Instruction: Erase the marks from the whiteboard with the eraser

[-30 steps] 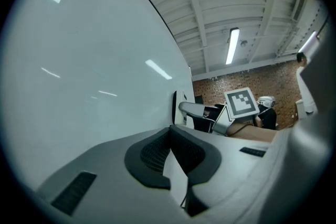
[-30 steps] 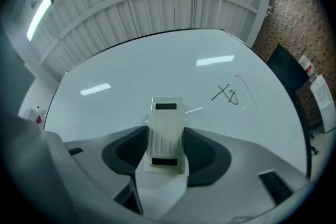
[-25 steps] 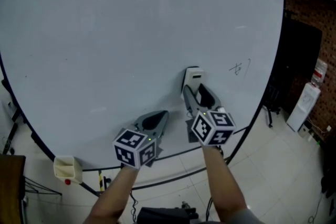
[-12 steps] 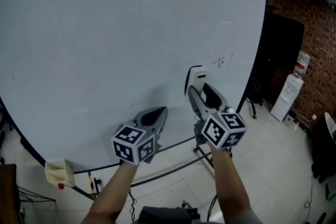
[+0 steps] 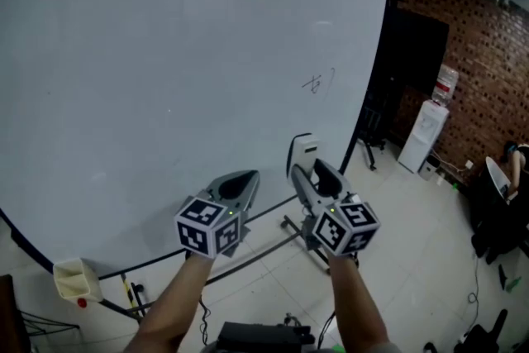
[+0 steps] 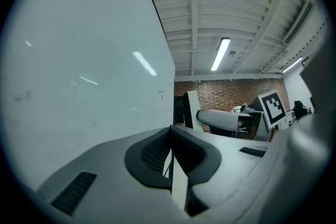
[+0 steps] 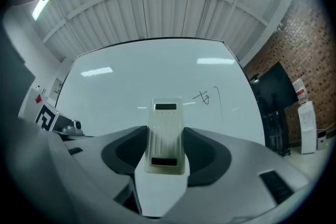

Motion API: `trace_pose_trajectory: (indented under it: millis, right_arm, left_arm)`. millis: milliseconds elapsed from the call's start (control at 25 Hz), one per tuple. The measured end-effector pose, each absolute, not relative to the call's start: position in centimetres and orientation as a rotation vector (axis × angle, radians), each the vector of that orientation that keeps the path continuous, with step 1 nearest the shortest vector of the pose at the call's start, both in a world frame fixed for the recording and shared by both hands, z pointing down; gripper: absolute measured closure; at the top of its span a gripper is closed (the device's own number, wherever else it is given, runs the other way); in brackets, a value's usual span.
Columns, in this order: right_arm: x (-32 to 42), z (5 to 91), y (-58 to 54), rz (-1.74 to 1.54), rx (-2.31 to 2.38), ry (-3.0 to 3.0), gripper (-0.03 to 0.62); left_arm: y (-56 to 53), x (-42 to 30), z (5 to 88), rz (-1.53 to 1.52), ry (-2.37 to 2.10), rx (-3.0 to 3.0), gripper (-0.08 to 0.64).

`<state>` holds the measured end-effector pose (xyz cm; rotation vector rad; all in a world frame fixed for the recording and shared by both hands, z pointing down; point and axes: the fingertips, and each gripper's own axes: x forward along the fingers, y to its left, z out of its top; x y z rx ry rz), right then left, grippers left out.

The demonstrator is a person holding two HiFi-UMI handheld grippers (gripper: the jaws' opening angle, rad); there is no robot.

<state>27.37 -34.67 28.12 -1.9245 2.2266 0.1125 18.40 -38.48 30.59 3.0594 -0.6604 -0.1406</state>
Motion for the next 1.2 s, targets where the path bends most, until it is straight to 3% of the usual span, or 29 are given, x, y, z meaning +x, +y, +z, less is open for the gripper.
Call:
trace_pose_trajectory:
  millis: [1200]
  right_arm:
    - [29.7,31.3,-30.6,0.080,-2.062,2.176,0.365]
  left_arm:
    - [-35.8,23.8,33.1,-0.081,-0.401,3.065,0.557]
